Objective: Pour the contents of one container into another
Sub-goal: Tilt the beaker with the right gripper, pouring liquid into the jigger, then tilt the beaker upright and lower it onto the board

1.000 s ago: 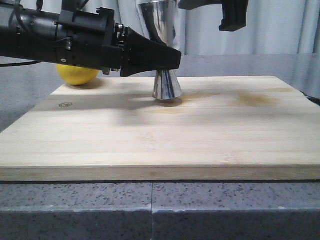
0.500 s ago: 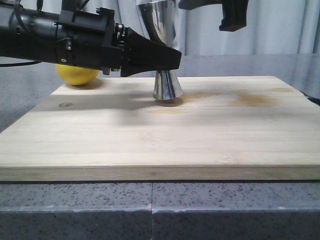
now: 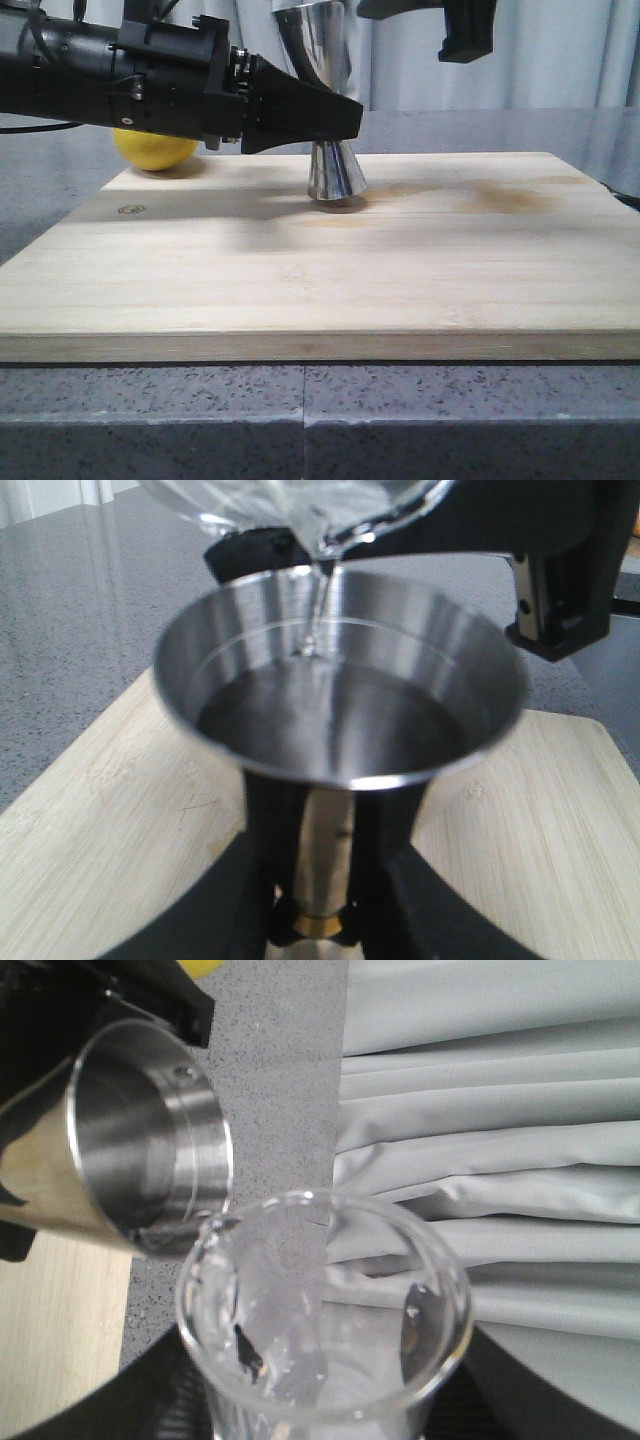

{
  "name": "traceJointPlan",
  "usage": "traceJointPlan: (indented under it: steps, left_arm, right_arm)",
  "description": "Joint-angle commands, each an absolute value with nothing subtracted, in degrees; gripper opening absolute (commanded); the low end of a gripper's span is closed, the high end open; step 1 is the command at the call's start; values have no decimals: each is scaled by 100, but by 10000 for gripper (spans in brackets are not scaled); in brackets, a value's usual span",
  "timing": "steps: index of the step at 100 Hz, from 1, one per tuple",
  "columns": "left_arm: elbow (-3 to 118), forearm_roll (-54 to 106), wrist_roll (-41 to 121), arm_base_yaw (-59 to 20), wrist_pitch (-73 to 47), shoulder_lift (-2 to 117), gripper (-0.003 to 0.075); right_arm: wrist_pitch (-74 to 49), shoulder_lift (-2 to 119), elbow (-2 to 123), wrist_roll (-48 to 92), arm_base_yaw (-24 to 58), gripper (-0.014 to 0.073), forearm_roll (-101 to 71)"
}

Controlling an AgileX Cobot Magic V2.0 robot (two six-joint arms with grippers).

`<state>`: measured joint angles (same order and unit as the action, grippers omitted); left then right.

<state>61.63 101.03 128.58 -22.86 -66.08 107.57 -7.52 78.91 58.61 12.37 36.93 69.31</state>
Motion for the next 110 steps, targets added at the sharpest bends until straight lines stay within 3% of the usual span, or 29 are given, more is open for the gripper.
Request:
traceJointPlan:
  steps: [1, 21, 38, 78, 110]
  left_arm:
    - [6324, 10452, 12804, -2336, -7209, 10537, 104]
    - [6324, 10441, 12804, -2336, -7209, 10537, 85]
    - [6324, 10441, 12804, -2336, -7221, 10537, -20]
    - [6324, 10419, 12804, -2336, -7221, 10537, -18]
    - [6324, 10419, 12804, -2336, -7221, 10537, -18]
  right_arm:
    - [-606, 7740, 6079, 1261, 3706, 237, 7040]
    - [-606, 7740, 6079, 1214, 3706, 237, 7040]
    - [-623, 7740, 6079, 644, 3695, 237, 7019]
    - [-704, 7411, 6079, -2390, 2980, 237, 7010]
    - [0, 7163, 6000, -4239, 2181, 237, 6796]
